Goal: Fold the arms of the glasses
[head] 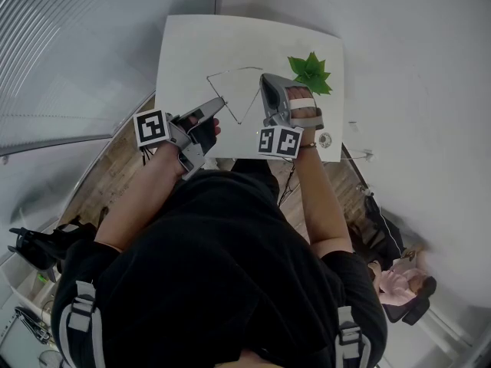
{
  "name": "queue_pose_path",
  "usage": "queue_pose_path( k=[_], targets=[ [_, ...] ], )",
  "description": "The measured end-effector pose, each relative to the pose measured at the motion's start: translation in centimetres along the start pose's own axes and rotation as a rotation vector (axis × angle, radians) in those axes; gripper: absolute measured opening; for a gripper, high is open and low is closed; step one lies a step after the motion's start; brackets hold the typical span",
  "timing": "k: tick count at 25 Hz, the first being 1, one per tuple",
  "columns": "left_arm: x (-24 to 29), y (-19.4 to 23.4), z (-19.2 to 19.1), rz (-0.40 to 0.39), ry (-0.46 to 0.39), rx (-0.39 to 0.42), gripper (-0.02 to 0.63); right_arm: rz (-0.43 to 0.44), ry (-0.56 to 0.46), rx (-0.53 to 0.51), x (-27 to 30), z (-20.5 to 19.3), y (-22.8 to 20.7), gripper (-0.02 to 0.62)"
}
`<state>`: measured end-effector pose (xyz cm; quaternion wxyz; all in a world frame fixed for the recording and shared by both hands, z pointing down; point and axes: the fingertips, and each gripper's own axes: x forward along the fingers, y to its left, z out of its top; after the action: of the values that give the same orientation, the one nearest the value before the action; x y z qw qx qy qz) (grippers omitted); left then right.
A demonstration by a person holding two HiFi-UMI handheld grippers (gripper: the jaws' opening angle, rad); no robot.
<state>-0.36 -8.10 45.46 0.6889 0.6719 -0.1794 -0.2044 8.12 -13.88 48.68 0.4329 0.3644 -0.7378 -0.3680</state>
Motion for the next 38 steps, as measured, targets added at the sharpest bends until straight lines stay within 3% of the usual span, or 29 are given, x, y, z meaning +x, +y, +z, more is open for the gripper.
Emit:
queue_pose_path(
  k=[38],
  targets=[
    [0.8,-0.4,-1.7,-0.028,0.063,-0.004,0.014,0.023,-0.074,-0.035,0.7,3.5,0.6,0.038]
  ],
)
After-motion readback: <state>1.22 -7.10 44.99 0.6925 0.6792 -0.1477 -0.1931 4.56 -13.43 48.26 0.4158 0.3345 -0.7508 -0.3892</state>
